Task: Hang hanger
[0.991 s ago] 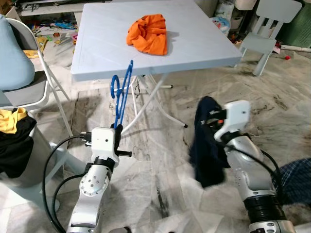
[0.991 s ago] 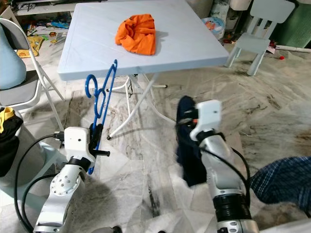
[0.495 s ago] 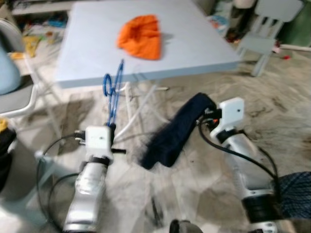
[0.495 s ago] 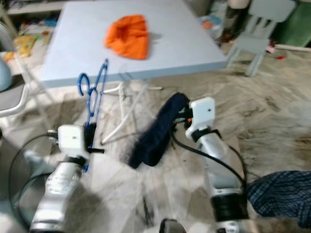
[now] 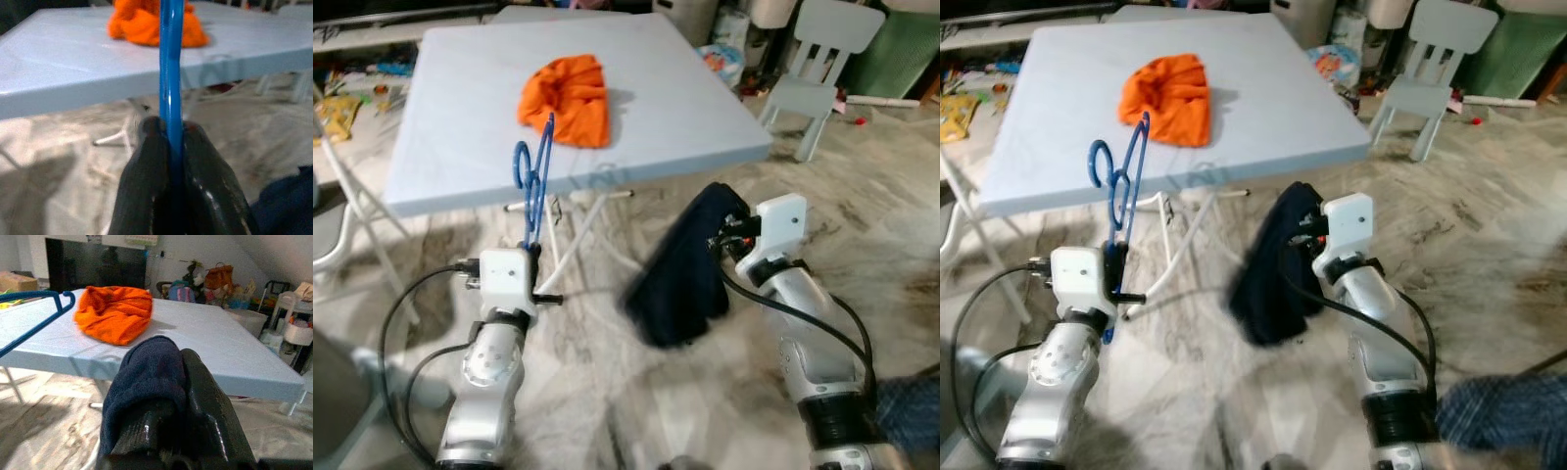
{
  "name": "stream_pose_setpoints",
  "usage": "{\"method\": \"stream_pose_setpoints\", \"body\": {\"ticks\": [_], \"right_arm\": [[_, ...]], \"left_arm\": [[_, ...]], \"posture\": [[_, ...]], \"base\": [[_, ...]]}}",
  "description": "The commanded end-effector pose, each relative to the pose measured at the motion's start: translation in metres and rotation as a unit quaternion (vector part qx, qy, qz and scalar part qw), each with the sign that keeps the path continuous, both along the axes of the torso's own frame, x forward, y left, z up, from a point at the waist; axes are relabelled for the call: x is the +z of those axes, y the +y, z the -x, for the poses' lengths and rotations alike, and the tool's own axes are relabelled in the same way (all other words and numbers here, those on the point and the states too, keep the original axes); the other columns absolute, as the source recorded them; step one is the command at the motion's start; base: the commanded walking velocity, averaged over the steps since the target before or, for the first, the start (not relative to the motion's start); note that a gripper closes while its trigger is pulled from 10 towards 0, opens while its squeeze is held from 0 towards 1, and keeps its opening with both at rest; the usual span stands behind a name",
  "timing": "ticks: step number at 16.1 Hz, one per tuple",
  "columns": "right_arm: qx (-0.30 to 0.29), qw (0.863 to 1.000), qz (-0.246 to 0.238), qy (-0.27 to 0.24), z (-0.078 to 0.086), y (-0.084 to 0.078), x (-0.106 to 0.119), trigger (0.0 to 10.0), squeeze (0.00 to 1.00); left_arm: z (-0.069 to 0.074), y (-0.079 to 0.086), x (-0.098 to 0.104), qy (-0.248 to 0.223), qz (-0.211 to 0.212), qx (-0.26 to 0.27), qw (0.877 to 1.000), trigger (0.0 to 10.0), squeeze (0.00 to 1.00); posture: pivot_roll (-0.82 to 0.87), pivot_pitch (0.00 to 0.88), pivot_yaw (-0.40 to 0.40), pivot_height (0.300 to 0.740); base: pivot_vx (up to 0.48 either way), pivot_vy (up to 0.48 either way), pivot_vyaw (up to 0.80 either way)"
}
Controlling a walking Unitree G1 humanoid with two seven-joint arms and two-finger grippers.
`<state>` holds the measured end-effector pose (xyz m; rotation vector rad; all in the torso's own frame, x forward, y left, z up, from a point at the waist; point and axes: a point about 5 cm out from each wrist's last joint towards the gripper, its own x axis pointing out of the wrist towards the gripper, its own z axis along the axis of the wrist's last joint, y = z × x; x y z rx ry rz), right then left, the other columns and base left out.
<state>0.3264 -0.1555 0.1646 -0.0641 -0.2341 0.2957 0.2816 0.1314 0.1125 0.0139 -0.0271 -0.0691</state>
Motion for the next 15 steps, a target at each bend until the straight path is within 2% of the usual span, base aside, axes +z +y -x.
{"method": "stream_pose_setpoints", "body": {"ticks": [1, 2, 10, 11, 12, 15], "right_arm": [[0.006, 1.0, -0.008, -0.023, -0.001, 0.005, 0.011, 1.2, 0.0], [0.0, 1.0, -0.013, -0.027, -0.001, 0.005, 0.011, 0.0, 0.0], [-0.008, 0.999, -0.04, -0.019, -0.008, 0.014, 0.007, 0.0, 0.0], [-0.008, 0.999, -0.04, -0.02, -0.009, 0.015, 0.008, 1.7, 0.0], [-0.03, 0.999, -0.026, -0.018, -0.01, 0.012, 0.006, 10.0, 0.0], [-0.064, 0.997, -0.043, -0.002, -0.013, 0.003, -0.002, 10.0, 0.0]], "left_arm": [[0.001, 0.008, 0.003, -0.004, -0.01, 0.011, 1.0, 10.0, 0.0], [0.001, 0.01, 0.002, -0.001, -0.014, 0.013, 1.0, 10.0, 0.0], [-0.002, 0.024, 0.007, -0.005, -0.036, 0.031, 0.999, 10.0, 0.0], [-0.002, 0.026, 0.007, -0.003, -0.036, 0.037, 0.999, 10.0, 0.0], [-0.001, 0.026, 0.005, 0.004, -0.041, 0.042, 0.998, 10.0, 0.0], [0.003, 0.022, -0.003, 0.009, -0.03, 0.037, 0.999, 10.0, 0.0]], "posture": [[0.02, 0.126, -0.023, 0.74], [0.03, 0.123, -0.015, 0.74], [0.08, 0.091, 0.01, 0.74], [0.08, 0.092, 0.01, 0.74], [0.08, 0.09, 0.017, 0.74], [0.1, 0.04, 0.032, 0.74]], "base": [[0.326, 0.352, 0.0], [0.33, 0.349, 0.0], [0.334, 0.345, 0.0], [0.255, 0.0, 0.0], [0.0, 0.0, 0.0], [0.0, 0.0, 0.0]]}}
